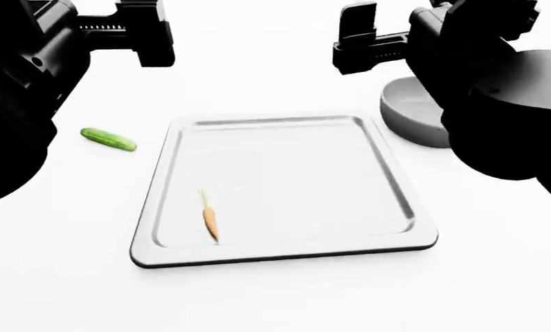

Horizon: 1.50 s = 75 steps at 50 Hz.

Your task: Place the two vegetables and bowl onto the tray for setting up a vegetable dip station.

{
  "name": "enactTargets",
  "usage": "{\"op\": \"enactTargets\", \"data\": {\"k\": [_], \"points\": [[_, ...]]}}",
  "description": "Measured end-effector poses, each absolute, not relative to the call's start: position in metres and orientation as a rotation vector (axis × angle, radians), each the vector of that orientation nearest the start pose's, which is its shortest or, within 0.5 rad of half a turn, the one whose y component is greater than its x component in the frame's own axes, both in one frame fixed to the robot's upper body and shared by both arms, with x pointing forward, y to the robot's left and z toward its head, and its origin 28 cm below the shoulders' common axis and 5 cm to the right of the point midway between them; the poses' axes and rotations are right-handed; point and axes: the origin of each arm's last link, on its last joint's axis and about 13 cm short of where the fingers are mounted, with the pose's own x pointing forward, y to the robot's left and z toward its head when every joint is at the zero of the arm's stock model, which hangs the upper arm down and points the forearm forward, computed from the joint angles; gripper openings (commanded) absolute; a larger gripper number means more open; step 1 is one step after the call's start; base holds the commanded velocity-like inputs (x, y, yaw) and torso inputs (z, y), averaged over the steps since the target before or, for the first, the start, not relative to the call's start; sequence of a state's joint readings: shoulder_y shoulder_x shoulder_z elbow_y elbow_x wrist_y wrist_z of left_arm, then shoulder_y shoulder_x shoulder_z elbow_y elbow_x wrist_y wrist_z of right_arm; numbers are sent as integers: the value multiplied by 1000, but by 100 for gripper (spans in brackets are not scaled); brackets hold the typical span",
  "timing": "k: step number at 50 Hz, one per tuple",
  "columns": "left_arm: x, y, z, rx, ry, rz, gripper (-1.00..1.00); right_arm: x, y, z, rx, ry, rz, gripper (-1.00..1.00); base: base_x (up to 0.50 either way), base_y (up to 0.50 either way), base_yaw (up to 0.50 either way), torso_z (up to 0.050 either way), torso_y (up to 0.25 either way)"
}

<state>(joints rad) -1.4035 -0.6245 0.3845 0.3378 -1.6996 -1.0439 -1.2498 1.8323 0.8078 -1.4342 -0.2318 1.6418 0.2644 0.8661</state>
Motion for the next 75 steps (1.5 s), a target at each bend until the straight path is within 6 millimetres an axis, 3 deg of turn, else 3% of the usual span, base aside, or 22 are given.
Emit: {"op": "enactTargets", "data": {"k": [10,35,49,60,75], "points": [[235,216,357,8,-108,42,100,271,-105,346,-94,-183,93,100,474,0,0,0,1],[234,223,364,-17,-123,66,100,267,-123,363,-112,-112,-33,100,0,0,0,0,0],[233,225,366,-28,-128,72,100,276,-149,363,-67,43,-158,100,0,0,0,0,0],[233,225,365,-30,-127,73,100,285,-181,359,18,158,-220,100,0,0,0,0,0],[234,223,363,-20,-120,71,100,296,-213,354,119,236,-270,100,0,0,0,0,0]]}}
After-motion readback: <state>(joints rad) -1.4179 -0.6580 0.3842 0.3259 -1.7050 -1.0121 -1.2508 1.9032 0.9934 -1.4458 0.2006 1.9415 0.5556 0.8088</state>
